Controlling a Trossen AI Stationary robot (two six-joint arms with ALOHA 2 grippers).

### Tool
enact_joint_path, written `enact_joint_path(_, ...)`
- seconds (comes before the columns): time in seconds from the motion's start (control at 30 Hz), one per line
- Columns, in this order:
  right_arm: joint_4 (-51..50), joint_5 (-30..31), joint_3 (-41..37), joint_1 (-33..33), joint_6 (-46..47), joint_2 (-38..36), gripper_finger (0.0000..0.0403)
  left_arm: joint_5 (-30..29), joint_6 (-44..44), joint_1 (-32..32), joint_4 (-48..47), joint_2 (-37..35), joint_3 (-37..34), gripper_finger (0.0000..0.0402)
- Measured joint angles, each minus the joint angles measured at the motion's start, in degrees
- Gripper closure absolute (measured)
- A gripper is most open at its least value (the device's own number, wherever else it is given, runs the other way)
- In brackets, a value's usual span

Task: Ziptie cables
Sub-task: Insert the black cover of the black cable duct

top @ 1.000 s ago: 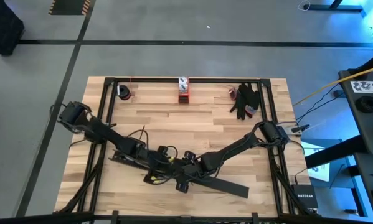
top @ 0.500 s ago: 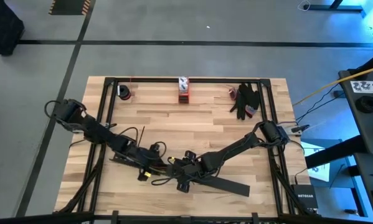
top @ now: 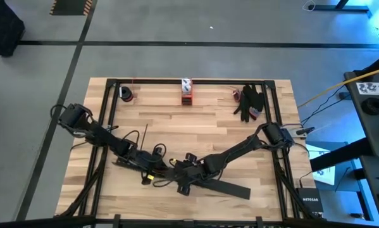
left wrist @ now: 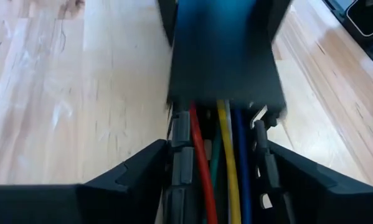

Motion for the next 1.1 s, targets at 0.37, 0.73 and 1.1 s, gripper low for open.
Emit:
enact_joint_path(0.37, 5.62, -0.84, 0.13, -2.86, -0.95, 1.59, 0.0173, -0.52, 3.22, 0.07, -1.25, 0.26, 2.49, 0.0169)
enact_joint_path(0.73, 4.03, -0.9, 0.35, -3.21, -1.62, 1.62, 0.0173, 3.18, 3.76, 3.03, -9.78, -3.7, 5.77, 0.0118)
enact_joint_path(1.1, 3.47, -1.33, 0.28, -3.14, -1.51, 1.65, 0.0173, 2.65, 3.67, 1.74, -40.37, -18.86, 5.33, 0.011)
